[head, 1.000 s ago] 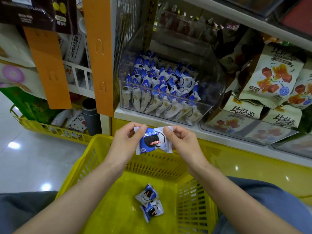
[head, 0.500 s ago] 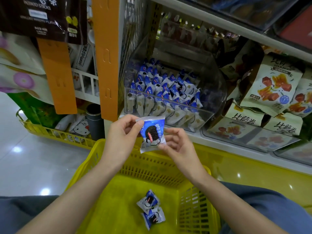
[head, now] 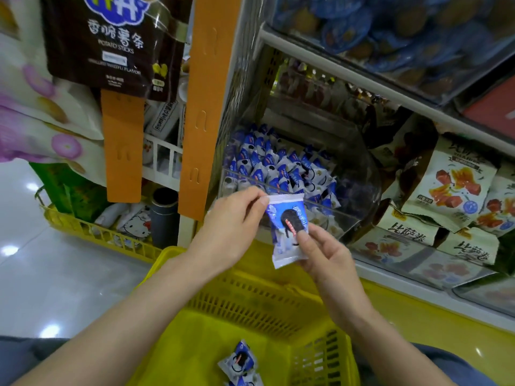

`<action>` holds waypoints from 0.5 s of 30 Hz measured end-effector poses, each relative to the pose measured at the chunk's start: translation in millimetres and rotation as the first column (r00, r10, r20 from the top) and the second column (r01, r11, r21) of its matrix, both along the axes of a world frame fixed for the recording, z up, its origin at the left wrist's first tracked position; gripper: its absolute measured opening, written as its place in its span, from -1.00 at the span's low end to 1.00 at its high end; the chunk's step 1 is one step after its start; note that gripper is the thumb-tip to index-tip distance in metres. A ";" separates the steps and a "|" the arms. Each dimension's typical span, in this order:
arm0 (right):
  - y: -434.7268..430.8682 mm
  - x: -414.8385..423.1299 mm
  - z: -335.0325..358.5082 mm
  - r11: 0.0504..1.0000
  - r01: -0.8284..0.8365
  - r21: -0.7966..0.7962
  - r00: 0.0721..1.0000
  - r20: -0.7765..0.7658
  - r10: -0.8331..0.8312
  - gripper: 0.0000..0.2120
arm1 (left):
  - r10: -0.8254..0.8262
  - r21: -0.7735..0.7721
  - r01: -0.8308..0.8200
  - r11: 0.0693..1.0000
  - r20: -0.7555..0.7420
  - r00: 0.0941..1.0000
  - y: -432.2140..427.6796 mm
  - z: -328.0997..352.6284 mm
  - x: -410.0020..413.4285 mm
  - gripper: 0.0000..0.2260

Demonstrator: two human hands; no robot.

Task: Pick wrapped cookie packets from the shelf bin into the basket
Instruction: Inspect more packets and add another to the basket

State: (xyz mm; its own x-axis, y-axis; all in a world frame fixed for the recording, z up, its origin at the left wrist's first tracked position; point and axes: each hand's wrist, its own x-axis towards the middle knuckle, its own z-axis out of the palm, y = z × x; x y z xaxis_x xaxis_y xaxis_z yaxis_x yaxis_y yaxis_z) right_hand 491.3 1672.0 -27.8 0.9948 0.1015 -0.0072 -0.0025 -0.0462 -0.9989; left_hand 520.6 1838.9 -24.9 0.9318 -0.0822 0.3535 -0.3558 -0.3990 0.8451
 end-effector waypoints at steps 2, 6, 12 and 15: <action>-6.1 14.1 15.7 0.994 0.097 -0.040 0.992 0.080 -0.094 -0.72 | 0.012 0.066 -0.020 0.998 0.116 0.993 1.9 11.0 13.1 -0.85; -17.7 69.1 47.8 0.920 0.375 -0.110 0.898 0.290 -0.331 -0.80 | -0.017 0.389 -0.085 0.917 0.251 0.968 9.5 18.6 44.3 -0.77; -6.0 175.8 59.8 0.730 0.604 -0.320 0.757 0.517 -0.399 -0.70 | -0.144 0.633 -0.124 0.764 0.355 0.924 17.9 1.4 61.4 -0.70; -6.3 218.4 47.6 0.668 0.505 -0.547 0.840 0.490 -0.234 -0.66 | -0.140 0.632 -0.136 0.763 0.367 0.919 19.3 -1.1 63.4 -0.66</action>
